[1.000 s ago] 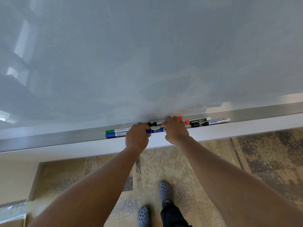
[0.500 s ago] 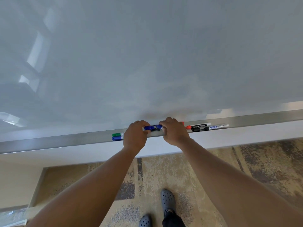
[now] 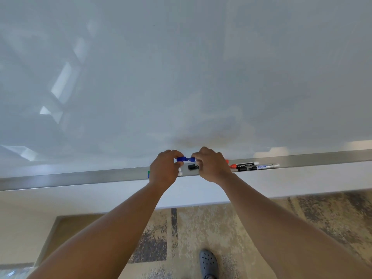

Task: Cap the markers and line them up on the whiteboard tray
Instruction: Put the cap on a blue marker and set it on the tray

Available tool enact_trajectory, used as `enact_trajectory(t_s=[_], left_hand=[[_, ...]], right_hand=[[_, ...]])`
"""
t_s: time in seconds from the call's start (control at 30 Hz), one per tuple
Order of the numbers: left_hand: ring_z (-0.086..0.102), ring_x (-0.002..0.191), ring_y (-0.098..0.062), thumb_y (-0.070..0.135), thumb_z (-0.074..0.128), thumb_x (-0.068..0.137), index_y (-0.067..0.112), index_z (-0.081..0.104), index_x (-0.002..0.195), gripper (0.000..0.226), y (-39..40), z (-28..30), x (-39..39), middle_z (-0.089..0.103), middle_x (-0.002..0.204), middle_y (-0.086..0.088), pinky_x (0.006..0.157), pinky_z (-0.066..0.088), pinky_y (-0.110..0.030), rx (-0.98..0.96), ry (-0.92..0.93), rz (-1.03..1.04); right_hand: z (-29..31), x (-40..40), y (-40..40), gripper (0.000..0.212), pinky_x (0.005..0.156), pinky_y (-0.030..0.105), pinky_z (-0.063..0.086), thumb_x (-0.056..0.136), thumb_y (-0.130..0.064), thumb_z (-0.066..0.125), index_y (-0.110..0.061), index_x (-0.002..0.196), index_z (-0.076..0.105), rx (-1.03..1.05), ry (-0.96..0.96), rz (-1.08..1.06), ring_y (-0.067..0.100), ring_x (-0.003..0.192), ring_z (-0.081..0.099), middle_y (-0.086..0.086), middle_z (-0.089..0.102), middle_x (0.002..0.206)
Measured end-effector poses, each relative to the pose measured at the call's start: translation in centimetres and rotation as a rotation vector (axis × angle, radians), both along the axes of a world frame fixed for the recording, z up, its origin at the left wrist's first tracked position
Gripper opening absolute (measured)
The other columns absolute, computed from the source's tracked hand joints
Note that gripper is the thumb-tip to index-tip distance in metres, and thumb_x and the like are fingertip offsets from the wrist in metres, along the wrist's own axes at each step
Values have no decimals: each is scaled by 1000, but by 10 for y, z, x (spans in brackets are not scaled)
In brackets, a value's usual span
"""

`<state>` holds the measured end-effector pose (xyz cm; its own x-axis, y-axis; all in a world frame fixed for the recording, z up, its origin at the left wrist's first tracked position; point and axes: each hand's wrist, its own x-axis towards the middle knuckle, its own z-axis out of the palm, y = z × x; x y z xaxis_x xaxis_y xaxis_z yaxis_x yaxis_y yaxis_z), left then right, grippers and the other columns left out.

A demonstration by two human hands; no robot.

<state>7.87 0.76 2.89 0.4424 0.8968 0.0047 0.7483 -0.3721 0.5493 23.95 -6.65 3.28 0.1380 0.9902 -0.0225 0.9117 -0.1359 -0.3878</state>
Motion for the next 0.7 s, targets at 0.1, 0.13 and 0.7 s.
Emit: enact_trajectory(t_s=[0.1, 0.13, 0.7], left_hand=[[58, 89, -9, 27, 64, 92, 36, 69, 104, 16, -2, 10, -6, 61, 100, 16, 74, 48, -26, 0, -42, -11], [58, 90, -9, 27, 63, 92, 35, 70, 106, 17, -2, 13, -7, 61, 100, 15, 74, 47, -26, -11, -69, -20], [61, 79, 11, 30, 52, 100, 19, 64, 128, 32, 6, 77, -38, 70, 96, 4, 75, 44, -4, -101, -536, -109]], right_hand=[[10, -6, -1, 42, 77, 35, 40, 80, -6, 57, -25, 116, 62, 53, 10, -3, 22, 93, 57, -1, 56, 107], [13, -7, -1, 42, 75, 34, 39, 79, -6, 58, -26, 115, 63, 77, 11, -7, 22, 92, 58, -1, 56, 108], [83, -19, 0, 16, 76, 39, 53, 80, -21, 73, -23, 95, 69, 523, 268, -13, 13, 81, 65, -8, 72, 92]])
